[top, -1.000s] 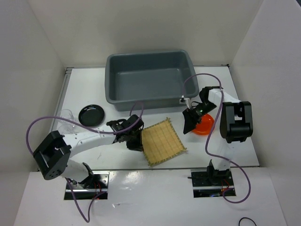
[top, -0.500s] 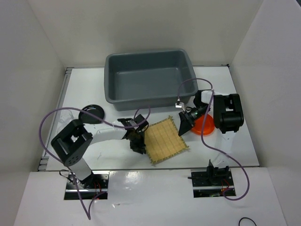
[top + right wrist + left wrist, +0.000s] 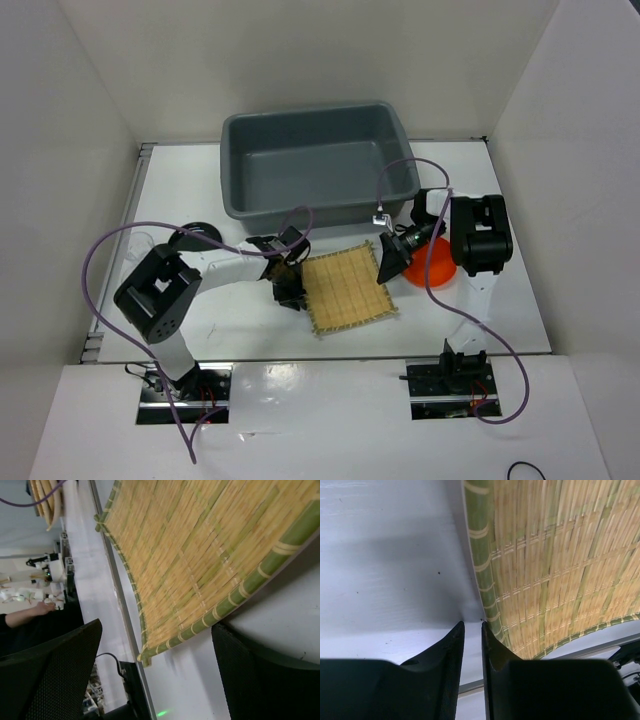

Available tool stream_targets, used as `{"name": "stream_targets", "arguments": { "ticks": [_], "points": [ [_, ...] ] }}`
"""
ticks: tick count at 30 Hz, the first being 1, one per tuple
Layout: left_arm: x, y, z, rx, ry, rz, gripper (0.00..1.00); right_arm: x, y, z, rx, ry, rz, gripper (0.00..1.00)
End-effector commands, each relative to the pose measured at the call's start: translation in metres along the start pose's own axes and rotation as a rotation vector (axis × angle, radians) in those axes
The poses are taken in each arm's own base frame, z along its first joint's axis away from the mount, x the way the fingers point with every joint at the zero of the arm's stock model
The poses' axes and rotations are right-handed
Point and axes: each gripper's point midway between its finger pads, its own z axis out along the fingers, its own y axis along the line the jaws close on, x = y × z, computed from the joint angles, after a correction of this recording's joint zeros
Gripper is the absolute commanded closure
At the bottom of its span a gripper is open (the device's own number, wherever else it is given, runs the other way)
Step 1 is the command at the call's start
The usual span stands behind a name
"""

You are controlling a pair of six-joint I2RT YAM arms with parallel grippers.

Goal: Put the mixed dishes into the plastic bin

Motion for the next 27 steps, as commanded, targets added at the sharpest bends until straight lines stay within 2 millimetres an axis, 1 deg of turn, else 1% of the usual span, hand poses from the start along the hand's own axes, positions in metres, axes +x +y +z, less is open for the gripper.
{"name": "stream_targets", "arguments": {
  "ticks": [1,3,6,7,8,9,10,11,12,13,15,17,19,21,22,23,24,25,26,27],
  "points": [
    [-0.005,-0.023,-0.003,0.068,-0.021,0.005,0.72,0.011,-0.01,0.009,-0.047,-0.001,0.115,0.05],
    [-0.006,-0.027,-0.007,0.07,-0.045,-0.009,0.72,0.011,-0.008,0.013,-0.072,-0.016,0.135,0.03],
    [-0.007,-0.033,-0.016,0.079,-0.064,-0.022,0.72,0.01,-0.009,0.009,-0.074,-0.036,0.142,0.03],
    [-0.013,-0.036,-0.024,0.083,-0.098,-0.032,0.77,0.01,-0.013,0.004,-0.069,-0.057,0.153,0.03],
    [-0.015,-0.037,-0.029,0.09,-0.115,-0.031,0.79,0.009,-0.012,0.002,-0.063,-0.061,0.126,0.03],
    [-0.021,-0.047,-0.039,0.135,-0.147,-0.035,0.82,0.009,-0.016,-0.002,-0.04,-0.066,0.107,0.03],
    [-0.02,-0.047,-0.04,0.146,-0.154,-0.043,0.84,0.009,-0.016,-0.002,-0.039,-0.066,0.107,0.03],
    [-0.021,-0.049,-0.041,0.16,-0.164,-0.041,0.9,0.008,-0.018,-0.002,-0.035,-0.069,0.1,0.03],
    [-0.022,-0.049,-0.039,0.166,-0.167,-0.049,0.92,0.009,-0.017,-0.002,-0.04,-0.065,0.09,0.03],
    [-0.024,-0.053,-0.044,0.185,-0.181,-0.046,0.94,0.01,-0.015,0.0,-0.057,-0.067,0.11,0.05],
    [-0.023,-0.056,-0.046,0.191,-0.191,-0.051,0.96,0.01,-0.015,0.0,-0.058,-0.067,0.11,0.05],
    [-0.023,-0.054,-0.048,0.19,-0.201,-0.063,0.96,0.008,-0.014,0.0,-0.063,-0.076,0.101,0.05],
    [-0.022,-0.058,-0.051,0.215,-0.199,-0.068,0.96,0.007,-0.013,0.0,-0.068,-0.084,0.101,0.06],
    [-0.017,-0.052,-0.037,0.2,-0.166,-0.07,0.98,0.007,-0.013,0.0,-0.068,-0.084,0.101,0.06],
    [-0.011,-0.053,-0.032,0.196,-0.146,-0.063,1.0,0.008,-0.015,0.001,-0.072,-0.081,0.109,0.07],
    [-0.008,-0.046,-0.02,0.168,-0.126,-0.068,1.0,0.008,-0.015,0.001,-0.072,-0.081,0.109,0.07],
    [-0.004,-0.044,-0.014,0.152,-0.111,-0.063,1.0,0.008,-0.015,0.001,-0.072,-0.081,0.109,0.07],
    [0.003,-0.039,-0.006,0.129,-0.091,-0.058,1.0,0.008,-0.015,0.001,-0.072,-0.081,0.109,0.07],
    [0.006,-0.033,0.005,0.099,-0.071,-0.063,1.0,0.008,-0.015,0.001,-0.072,-0.081,0.109,0.07],
    [0.01,-0.031,0.01,0.087,-0.059,-0.057,1.0,0.009,-0.013,0.003,-0.081,-0.086,0.116,0.07]
  ]
}}
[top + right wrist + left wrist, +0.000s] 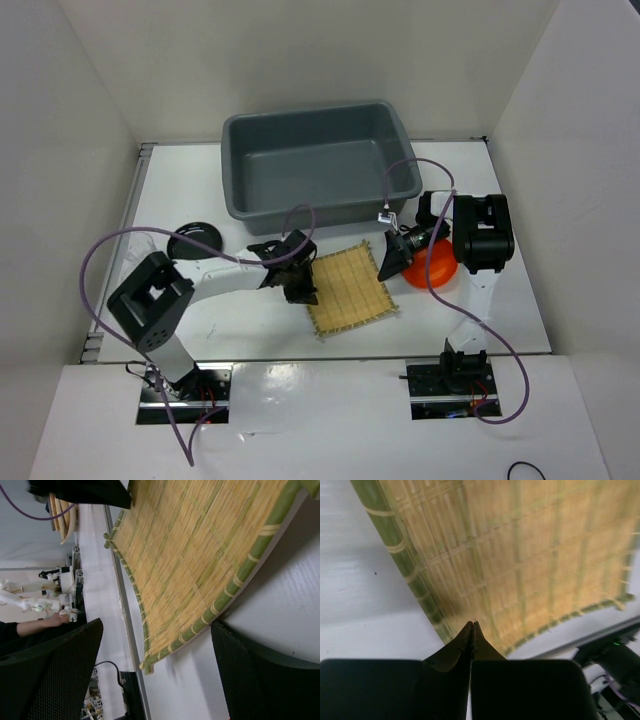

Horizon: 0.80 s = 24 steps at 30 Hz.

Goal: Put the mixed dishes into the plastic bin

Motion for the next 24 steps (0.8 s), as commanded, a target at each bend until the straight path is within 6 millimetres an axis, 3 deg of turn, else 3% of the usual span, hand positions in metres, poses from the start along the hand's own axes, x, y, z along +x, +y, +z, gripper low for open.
{"name": "stream_targets", "arguments": {
  "ticks": [1,8,11,14,15,16,17,21,23,24],
  "points": [
    [0.02,0.013,0.021,-0.047,0.061,-0.001,1.0,0.015,-0.011,0.004,-0.012,0.013,0.11,0.07],
    [0.045,0.042,0.066,-0.093,0.148,-0.016,1.0,0.018,0.01,0.032,-0.072,0.065,0.09,0.08],
    [0.05,0.037,0.078,-0.096,0.171,0.007,1.0,0.018,0.026,0.051,-0.093,0.13,0.034,0.13],
    [0.045,0.028,0.081,-0.081,0.162,0.01,1.0,0.018,0.037,0.059,-0.107,0.147,-0.017,0.45],
    [0.045,0.028,0.081,-0.081,0.162,0.01,1.0,0.016,0.039,0.059,-0.114,0.137,-0.016,0.69],
    [0.044,0.027,0.077,-0.079,0.161,0.011,1.0,0.015,0.037,0.055,-0.108,0.124,0.001,0.8],
    [0.044,0.026,0.076,-0.084,0.164,0.019,1.0,0.011,0.038,0.052,-0.107,0.103,-0.001,1.0],
    [0.028,0.005,0.053,-0.062,0.092,0.039,0.97,0.004,0.032,0.024,-0.061,0.015,0.031,1.0],
    [0.011,-0.018,0.025,-0.025,0.029,0.047,0.91,0.001,0.028,0.006,-0.016,-0.021,0.019,1.0],
    [0.004,-0.029,0.002,-0.004,-0.004,0.051,0.88,-0.005,0.033,-0.003,0.017,-0.037,-0.026,1.0]
  ]
}}
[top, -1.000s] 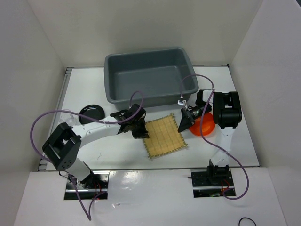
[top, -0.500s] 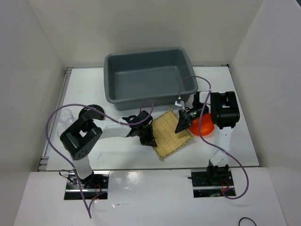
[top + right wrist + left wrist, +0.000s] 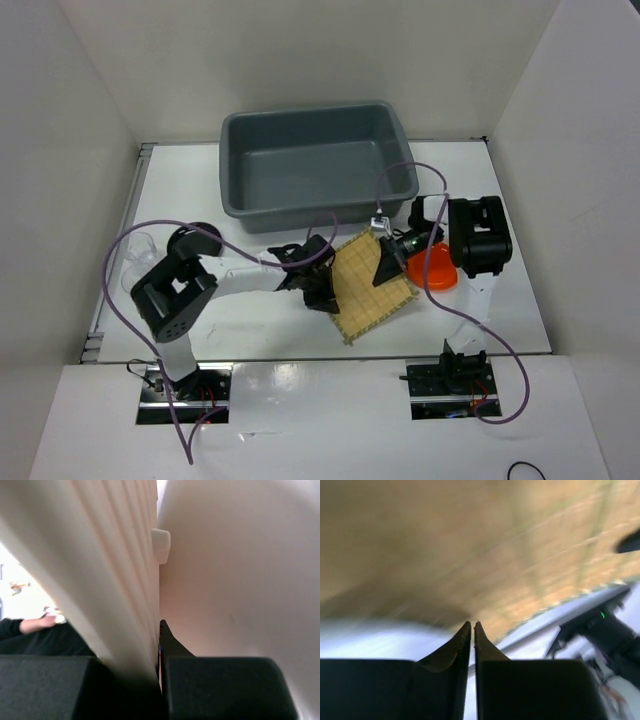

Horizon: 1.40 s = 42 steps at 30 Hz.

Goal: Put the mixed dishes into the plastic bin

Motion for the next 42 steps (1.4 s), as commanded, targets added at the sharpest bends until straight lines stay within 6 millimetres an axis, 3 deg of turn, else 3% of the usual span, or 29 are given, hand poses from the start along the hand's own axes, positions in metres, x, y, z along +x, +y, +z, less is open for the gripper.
{"name": "stream_targets", "arguments": {
  "ticks": [1,2,3,5,6,9,11,13,14,16,17,18,19,21,23,24,26,27,29,30,31,34,35,39,42],
  "points": [
    [-0.039,0.005,-0.049,-0.133,-0.229,0.014,0.85,-0.011,0.018,-0.036,0.093,-0.056,-0.051,1.0],
    [-0.045,-0.007,-0.065,-0.115,-0.267,0.02,0.79,-0.018,0.023,-0.042,0.12,-0.062,-0.087,1.0],
    [-0.055,-0.026,-0.1,-0.085,-0.347,0.039,0.76,-0.027,0.038,-0.053,0.159,-0.092,-0.159,1.0],
    [-0.062,-0.04,-0.138,-0.051,-0.435,0.045,0.68,-0.048,0.059,-0.068,0.217,-0.128,-0.283,1.0],
    [-0.06,-0.048,-0.17,-0.012,-0.488,0.049,0.61,-0.06,0.084,-0.075,0.256,-0.149,-0.366,1.0],
    [-0.06,-0.037,-0.214,0.019,-0.564,0.026,0.58,-0.101,0.147,-0.099,0.321,-0.236,-0.56,1.0],
    [-0.049,-0.019,-0.221,0.001,-0.562,0.027,0.58,-0.126,0.2,-0.118,0.348,-0.317,-0.74,1.0],
    [-0.045,-0.01,-0.221,0.0,-0.555,0.021,0.58,-0.145,0.23,-0.128,0.333,-0.395,-0.709,1.0],
    [-0.039,-0.009,-0.224,0.016,-0.55,0.024,0.57,-0.169,0.25,-0.143,0.331,-0.457,-0.788,1.0],
    [-0.032,0.002,-0.217,0.004,-0.53,0.023,0.57,-0.194,0.265,-0.158,0.265,-0.553,-0.647,1.0],
    [-0.031,0.004,-0.217,0.002,-0.529,0.023,0.57,-0.223,0.28,-0.181,0.253,-0.63,-0.777,1.0],
    [-0.031,0.004,-0.221,0.008,-0.544,0.023,0.55,-0.232,0.287,-0.182,0.157,-0.666,-0.596,1.0],
    [-0.031,0.007,-0.218,0.0,-0.539,0.022,0.55,-0.257,0.274,-0.19,0.132,-0.676,-0.594,1.0],
    [-0.038,0.009,-0.222,-0.015,-0.554,0.05,0.54,-0.281,0.261,-0.189,0.1,-0.657,-0.542,1.0],
    [-0.043,0.014,-0.219,-0.05,-0.547,0.076,0.52,-0.308,0.219,-0.19,0.167,-0.715,-0.497,1.0],
    [-0.043,0.015,-0.216,-0.06,-0.541,0.084,0.52,-0.314,0.213,-0.186,0.165,-0.706,-0.512,1.0],
    [-0.054,0.018,-0.215,-0.073,-0.546,0.072,0.49,-0.328,0.165,-0.179,0.228,-0.718,-0.438,1.0],
    [-0.056,0.015,-0.216,-0.057,-0.548,0.078,0.49,-0.336,0.16,-0.184,0.263,-0.731,-0.453,1.0],
    [-0.066,0.018,-0.212,-0.065,-0.553,0.053,0.48,-0.343,0.117,-0.181,0.312,-0.731,-0.401,1.0],
    [-0.07,0.02,-0.209,-0.069,-0.548,0.056,0.47,-0.35,0.11,-0.182,0.362,-0.741,-0.409,1.0],
    [-0.075,0.025,-0.212,-0.078,-0.56,0.049,0.46,-0.353,0.085,-0.18,0.39,-0.73,-0.396,1.0],
    [-0.084,0.034,-0.203,-0.099,-0.533,0.031,0.39,-0.366,0.059,-0.185,0.446,-0.745,-0.396,1.0],
    [-0.086,0.032,-0.204,-0.093,-0.528,0.026,0.39,-0.368,0.038,-0.182,0.46,-0.738,-0.376,1.0],
    [-0.093,0.034,-0.197,-0.092,-0.5,0.015,0.38,-0.365,-0.02,-0.178,0.551,-0.716,-0.304,1.0],
    [-0.095,0.039,-0.193,-0.1,-0.475,-0.007,0.31,-0.36,-0.054,-0.169,0.607,-0.691,-0.252,1.0]
  ]
}}
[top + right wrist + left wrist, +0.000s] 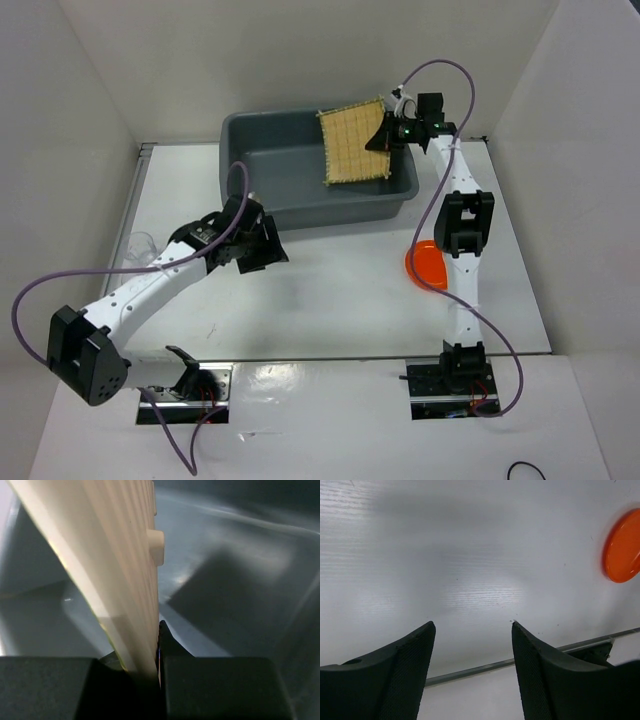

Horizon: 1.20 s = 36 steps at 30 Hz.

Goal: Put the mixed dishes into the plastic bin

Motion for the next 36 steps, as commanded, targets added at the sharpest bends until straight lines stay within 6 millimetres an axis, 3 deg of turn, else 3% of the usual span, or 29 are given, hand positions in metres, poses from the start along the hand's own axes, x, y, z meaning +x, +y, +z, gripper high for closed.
{"name": "stream_targets", "arguments": {
  "ticks": [1,3,4,6,8,12,13,14,16,19,22,23,26,28,29,31,32,33,35,36],
  "points": [
    [-0.014,-0.015,-0.004,0.063,-0.003,0.013,0.3,-0.012,0.001,0.013,0.034,-0.026,-0.095,1.0],
    [-0.017,-0.016,0.002,0.062,0.008,0.006,0.26,-0.002,-0.013,0.02,0.064,-0.009,-0.074,0.95],
    [-0.019,-0.019,0.0,0.068,0.001,0.006,0.23,0.0,-0.009,0.024,0.057,-0.004,-0.078,0.95],
    [-0.015,-0.017,0.007,0.058,0.026,0.005,0.06,0.007,-0.015,0.026,0.07,0.011,-0.071,0.94],
    [-0.015,-0.019,0.011,0.056,0.041,0.005,0.0,0.018,-0.018,0.033,0.078,0.037,-0.055,0.85],
    [-0.019,-0.019,0.011,0.048,0.032,0.015,0.0,0.034,-0.021,0.033,0.083,0.075,-0.019,0.68],
    [-0.019,-0.02,0.011,0.048,0.032,0.015,0.0,0.031,-0.02,0.031,0.092,0.07,-0.023,0.53],
    [-0.024,-0.019,0.01,0.05,0.021,0.017,0.0,0.038,-0.025,0.031,0.113,0.085,-0.008,0.51],
    [-0.023,-0.018,0.012,0.044,0.027,0.016,0.0,0.032,-0.022,0.028,0.121,0.075,-0.007,0.5],
    [-0.021,-0.016,0.014,0.037,0.034,0.016,0.0,0.025,-0.02,0.022,0.146,0.065,-0.016,0.28],
    [-0.021,-0.016,0.013,0.045,0.026,0.016,0.0,0.017,-0.019,0.015,0.183,0.051,-0.025,0.25],
    [-0.023,-0.018,0.013,0.051,0.02,0.017,0.0,0.005,-0.02,0.004,0.209,0.026,-0.035,0.21],
    [-0.026,-0.017,0.01,0.054,0.009,0.01,0.0,-0.005,-0.022,-0.01,0.265,0.004,-0.03,0.13],
    [-0.026,-0.013,0.011,0.038,0.008,0.009,0.0,-0.031,-0.016,-0.036,0.303,-0.051,-0.053,0.12],
    [-0.025,-0.009,0.011,0.02,0.006,0.022,0.0,-0.052,0.005,-0.052,0.298,-0.091,-0.084,0.12],
    [-0.038,-0.002,0.003,-0.041,-0.043,0.046,0.0,-0.073,0.019,-0.088,0.296,-0.132,-0.129,0.11],
    [-0.042,0.003,0.001,-0.073,-0.061,0.056,0.0,-0.094,0.041,-0.117,0.296,-0.177,-0.197,0.09],
    [-0.048,0.011,-0.006,-0.119,-0.093,0.056,0.0,-0.094,0.05,-0.132,0.292,-0.168,-0.204,0.07],
    [-0.055,0.019,-0.012,-0.149,-0.131,0.058,0.0,-0.088,0.046,-0.165,0.321,-0.141,-0.244,0.04],
    [-0.059,0.018,-0.019,-0.14,-0.157,0.056,0.0,-0.081,0.052,-0.191,0.339,-0.121,-0.25,0.01]
  ]
}}
